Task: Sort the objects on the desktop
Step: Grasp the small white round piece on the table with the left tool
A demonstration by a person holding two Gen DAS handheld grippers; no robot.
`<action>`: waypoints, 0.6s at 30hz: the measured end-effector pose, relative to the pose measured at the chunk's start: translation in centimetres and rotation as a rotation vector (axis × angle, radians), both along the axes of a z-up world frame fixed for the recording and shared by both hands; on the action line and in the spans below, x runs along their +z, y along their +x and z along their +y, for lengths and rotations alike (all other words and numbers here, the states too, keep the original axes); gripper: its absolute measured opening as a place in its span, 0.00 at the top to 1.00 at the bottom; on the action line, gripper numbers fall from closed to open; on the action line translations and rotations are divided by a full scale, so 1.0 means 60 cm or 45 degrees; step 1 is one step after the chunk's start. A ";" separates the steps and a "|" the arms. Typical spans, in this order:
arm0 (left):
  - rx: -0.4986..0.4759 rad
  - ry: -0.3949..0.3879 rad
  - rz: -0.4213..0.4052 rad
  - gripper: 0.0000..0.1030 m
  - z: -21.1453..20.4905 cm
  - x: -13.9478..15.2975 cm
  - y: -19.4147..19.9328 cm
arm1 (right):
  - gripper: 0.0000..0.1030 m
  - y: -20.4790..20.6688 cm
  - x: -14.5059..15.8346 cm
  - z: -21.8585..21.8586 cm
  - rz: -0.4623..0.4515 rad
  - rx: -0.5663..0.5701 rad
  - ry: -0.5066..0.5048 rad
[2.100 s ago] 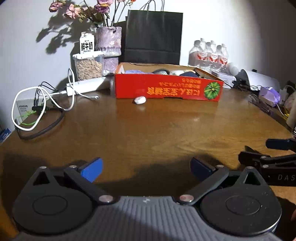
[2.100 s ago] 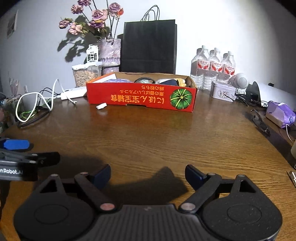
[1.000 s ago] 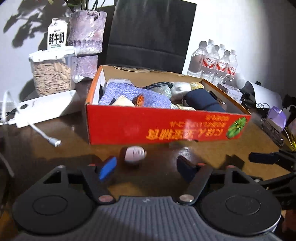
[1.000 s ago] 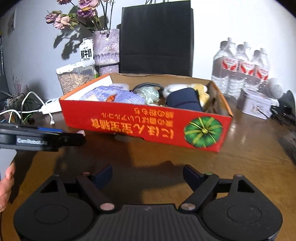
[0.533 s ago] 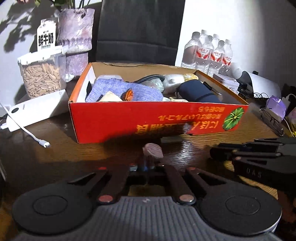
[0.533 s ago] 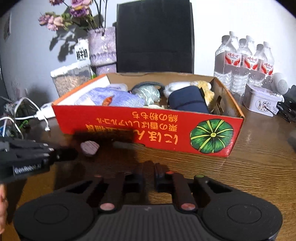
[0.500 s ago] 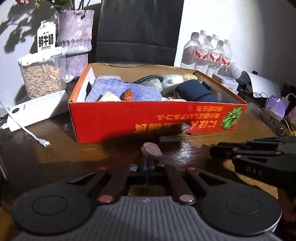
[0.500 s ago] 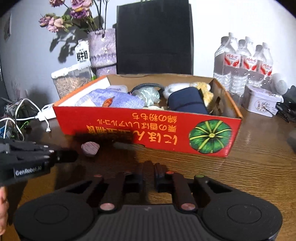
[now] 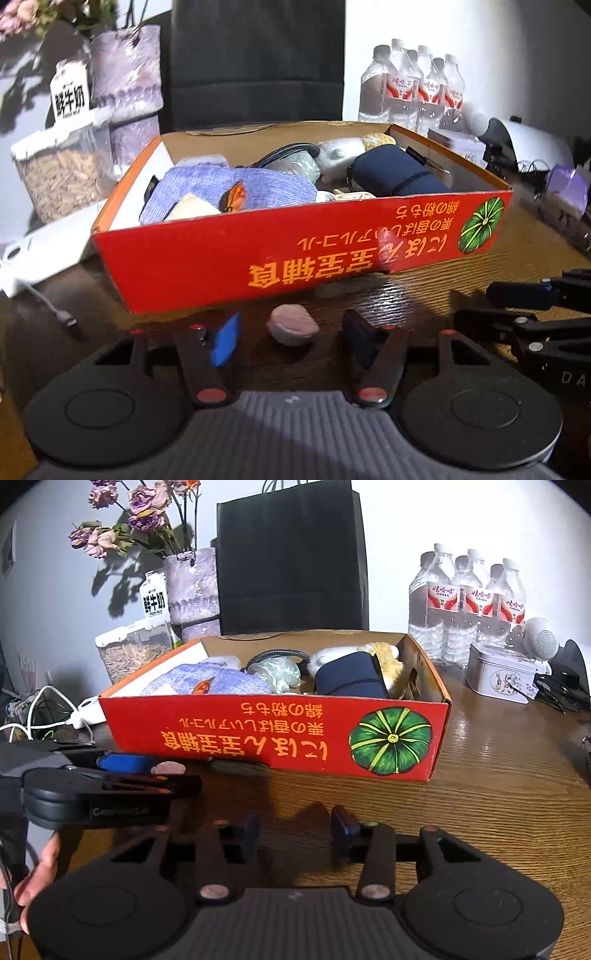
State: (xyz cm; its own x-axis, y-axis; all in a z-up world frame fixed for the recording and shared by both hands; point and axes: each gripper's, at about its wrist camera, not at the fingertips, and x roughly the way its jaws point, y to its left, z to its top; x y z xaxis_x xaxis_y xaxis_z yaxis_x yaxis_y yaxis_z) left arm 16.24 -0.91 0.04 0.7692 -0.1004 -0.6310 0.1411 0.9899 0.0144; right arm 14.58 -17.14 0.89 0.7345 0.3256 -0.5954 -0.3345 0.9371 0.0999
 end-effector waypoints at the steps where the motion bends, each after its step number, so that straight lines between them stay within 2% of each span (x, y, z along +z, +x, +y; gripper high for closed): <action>1: -0.012 -0.002 -0.005 0.63 -0.003 0.000 -0.001 | 0.60 0.002 -0.002 0.000 0.004 0.004 0.003; 2: -0.012 -0.006 -0.008 0.71 -0.005 0.001 -0.004 | 0.60 0.003 -0.004 0.000 0.011 0.011 0.001; 3: -0.008 -0.002 -0.003 0.71 -0.009 0.001 -0.006 | 0.61 0.005 -0.006 0.001 0.018 0.020 -0.003; 5: -0.001 0.004 -0.010 0.71 -0.014 0.001 -0.013 | 0.79 0.003 -0.007 0.003 0.013 0.027 -0.017; 6: 0.010 0.007 -0.016 0.71 -0.017 0.000 -0.020 | 0.91 -0.001 -0.009 0.006 0.003 0.033 -0.029; 9: 0.028 -0.004 -0.003 0.72 -0.023 0.006 -0.048 | 0.98 -0.014 -0.007 0.009 -0.044 0.035 -0.031; 15: 0.076 -0.073 -0.070 0.72 -0.027 0.039 -0.149 | 0.99 -0.053 0.019 0.011 -0.113 0.040 0.001; 18: 0.102 -0.098 -0.083 0.72 -0.022 0.051 -0.194 | 0.99 -0.104 0.034 0.014 -0.161 0.073 0.008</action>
